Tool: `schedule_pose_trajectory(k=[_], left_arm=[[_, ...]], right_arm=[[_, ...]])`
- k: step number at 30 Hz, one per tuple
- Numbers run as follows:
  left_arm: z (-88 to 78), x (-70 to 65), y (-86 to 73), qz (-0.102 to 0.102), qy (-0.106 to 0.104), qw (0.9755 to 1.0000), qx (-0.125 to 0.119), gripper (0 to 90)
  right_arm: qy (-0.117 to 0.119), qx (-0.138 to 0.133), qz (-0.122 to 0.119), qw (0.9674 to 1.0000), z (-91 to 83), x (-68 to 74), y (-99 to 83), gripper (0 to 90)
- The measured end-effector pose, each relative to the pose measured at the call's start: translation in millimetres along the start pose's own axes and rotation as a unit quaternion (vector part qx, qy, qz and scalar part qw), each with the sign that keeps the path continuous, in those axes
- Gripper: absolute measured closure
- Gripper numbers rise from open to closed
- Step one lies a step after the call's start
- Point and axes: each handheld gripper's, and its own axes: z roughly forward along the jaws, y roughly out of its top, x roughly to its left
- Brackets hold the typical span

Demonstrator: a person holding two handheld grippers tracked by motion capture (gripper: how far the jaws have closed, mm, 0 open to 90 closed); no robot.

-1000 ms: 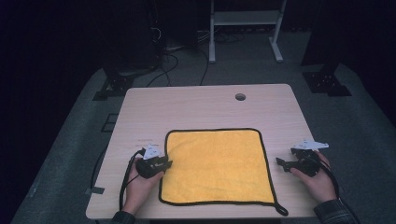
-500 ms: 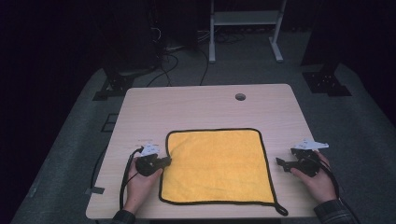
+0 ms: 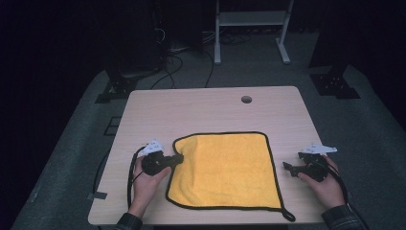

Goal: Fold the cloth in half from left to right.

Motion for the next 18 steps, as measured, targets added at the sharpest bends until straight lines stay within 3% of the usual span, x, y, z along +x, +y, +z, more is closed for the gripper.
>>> schedule_pose_trajectory(k=[2,18], left_arm=[[7.2,-6.8,6.7,0.004,-0.014,0.9999,-0.006,84.6],[54.0,-40.1,37.9,0.02,-0.071,0.9971,-0.015,85.1]], right_arm=[[0.0,0.0,0.0,1.0,-0.1,0.1,-0.1,19.8],[0.003,0.001,0.0,1.0,-0.5,0.7,-0.4,19.3]])
